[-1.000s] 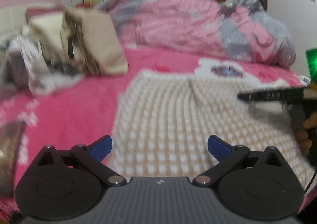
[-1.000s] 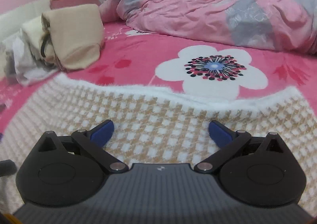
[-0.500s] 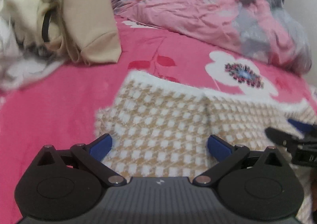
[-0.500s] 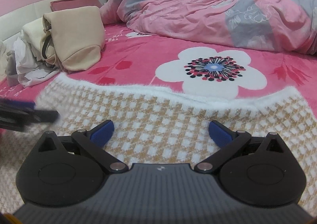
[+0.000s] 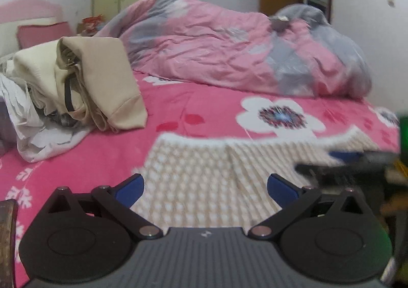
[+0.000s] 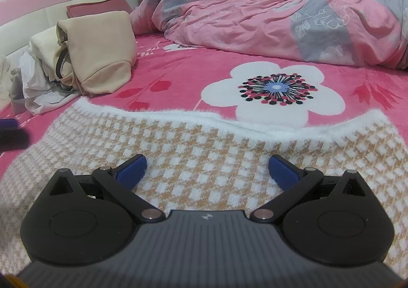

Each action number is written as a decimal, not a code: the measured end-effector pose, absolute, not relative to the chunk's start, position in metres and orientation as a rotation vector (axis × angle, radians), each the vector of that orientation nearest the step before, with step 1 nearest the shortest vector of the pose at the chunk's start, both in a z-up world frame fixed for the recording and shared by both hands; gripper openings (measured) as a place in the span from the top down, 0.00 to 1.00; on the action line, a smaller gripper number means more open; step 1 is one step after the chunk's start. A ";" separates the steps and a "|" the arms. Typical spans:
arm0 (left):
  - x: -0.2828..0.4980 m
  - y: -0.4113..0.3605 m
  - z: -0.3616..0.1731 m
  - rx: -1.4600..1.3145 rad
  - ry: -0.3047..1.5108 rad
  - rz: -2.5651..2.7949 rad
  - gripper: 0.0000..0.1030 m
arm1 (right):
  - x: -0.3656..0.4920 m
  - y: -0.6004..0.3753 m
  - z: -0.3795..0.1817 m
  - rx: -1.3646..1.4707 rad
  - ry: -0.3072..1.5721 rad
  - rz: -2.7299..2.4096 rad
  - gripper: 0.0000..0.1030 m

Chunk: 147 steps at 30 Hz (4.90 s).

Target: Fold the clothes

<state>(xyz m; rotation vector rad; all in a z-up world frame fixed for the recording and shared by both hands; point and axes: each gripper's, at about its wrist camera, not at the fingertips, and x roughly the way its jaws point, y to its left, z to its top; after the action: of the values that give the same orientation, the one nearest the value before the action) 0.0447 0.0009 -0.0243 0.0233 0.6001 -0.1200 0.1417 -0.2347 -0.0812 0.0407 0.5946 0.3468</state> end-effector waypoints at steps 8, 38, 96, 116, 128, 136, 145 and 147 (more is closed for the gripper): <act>0.032 -0.023 -0.061 0.103 0.668 -0.102 0.00 | 0.141 -0.234 -0.081 0.036 0.594 0.345 0.01; 0.036 -0.017 -0.062 0.057 0.687 -0.114 0.00 | 0.034 -0.242 -0.085 -0.030 0.502 0.371 0.01; -0.051 0.087 -0.039 -0.289 0.563 -0.093 0.00 | 0.078 -0.231 -0.087 0.010 0.576 0.215 0.01; 0.062 0.139 -0.094 -0.671 0.709 -0.265 0.25 | 0.080 -0.230 -0.086 0.004 0.580 0.211 0.01; 0.053 0.147 -0.107 -0.759 0.760 -0.379 0.50 | 0.079 -0.231 -0.086 0.006 0.574 0.212 0.01; 0.053 0.160 -0.120 -0.867 0.764 -0.450 0.52 | 0.079 -0.231 -0.087 0.007 0.572 0.211 0.01; 0.083 0.160 -0.126 -0.854 0.819 -0.527 0.57 | 0.079 -0.229 -0.087 0.006 0.570 0.207 0.01; 0.081 0.164 -0.128 -0.860 0.833 -0.555 0.60 | 0.079 -0.230 -0.087 0.006 0.570 0.207 0.01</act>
<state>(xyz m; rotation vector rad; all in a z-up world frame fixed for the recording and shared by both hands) 0.0810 0.1638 -0.1278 -0.8595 0.8330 -0.5545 0.0789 -0.2295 -0.0869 0.0059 0.5703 0.2070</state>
